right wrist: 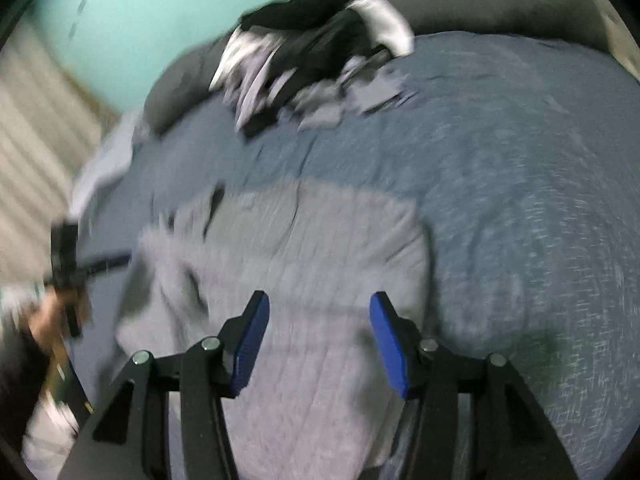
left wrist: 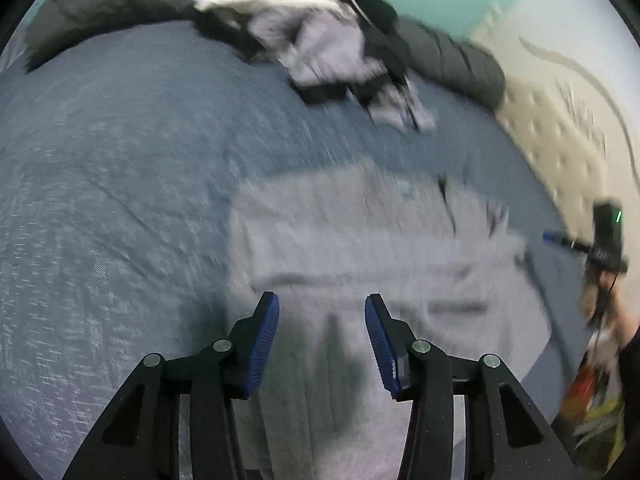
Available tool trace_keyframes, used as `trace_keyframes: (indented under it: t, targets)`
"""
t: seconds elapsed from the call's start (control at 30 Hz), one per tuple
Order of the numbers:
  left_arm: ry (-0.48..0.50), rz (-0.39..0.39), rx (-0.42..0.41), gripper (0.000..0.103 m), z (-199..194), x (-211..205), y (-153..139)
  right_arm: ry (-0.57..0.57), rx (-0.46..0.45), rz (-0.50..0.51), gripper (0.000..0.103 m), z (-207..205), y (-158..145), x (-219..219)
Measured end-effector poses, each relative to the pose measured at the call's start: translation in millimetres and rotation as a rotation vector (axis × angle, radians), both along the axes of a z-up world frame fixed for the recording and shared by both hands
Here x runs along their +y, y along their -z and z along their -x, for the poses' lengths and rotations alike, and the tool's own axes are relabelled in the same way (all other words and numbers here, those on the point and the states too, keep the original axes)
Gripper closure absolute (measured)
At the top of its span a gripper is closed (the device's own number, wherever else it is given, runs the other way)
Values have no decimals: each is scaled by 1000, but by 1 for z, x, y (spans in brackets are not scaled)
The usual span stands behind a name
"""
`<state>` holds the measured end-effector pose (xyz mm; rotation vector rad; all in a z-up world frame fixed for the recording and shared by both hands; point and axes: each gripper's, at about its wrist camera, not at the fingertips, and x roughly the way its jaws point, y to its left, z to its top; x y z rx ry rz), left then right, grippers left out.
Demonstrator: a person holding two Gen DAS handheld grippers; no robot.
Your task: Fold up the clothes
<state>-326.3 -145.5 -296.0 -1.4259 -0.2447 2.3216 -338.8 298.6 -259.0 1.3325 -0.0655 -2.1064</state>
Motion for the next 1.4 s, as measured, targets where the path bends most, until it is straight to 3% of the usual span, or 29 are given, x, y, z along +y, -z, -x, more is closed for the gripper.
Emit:
trace_keyframes:
  t: [0.2,0.33,0.53,0.7,0.9,1.0,1.2,1.4]
  targets:
    - [43,79,-35,55,4,18,30,-157,-23,-171,54,-27,45,-30]
    - [42,104,-36,55,15,20,39,-159,-25,-254,57,-17,69,-36]
    - [12,127,8,55,45,19,34,-116,100,-337,61,13,71,-43]
    - [-78,118,50,55,76,7,24,1,164,-310,62,52,57,-37]
    - [-197,35,106,54,86,-23,10,64,180,-223,62,69,41,-14]
    - [-191,12,139,54,80,-32,6,78,204,-171,62,64,38,-3]
    - [-145,55,142,54,69,-32,12,170,210,-56,61,56,31,31]
    - [-159,-16,221,49,59,-40,-4,139,172,-91,61,57,42,26]
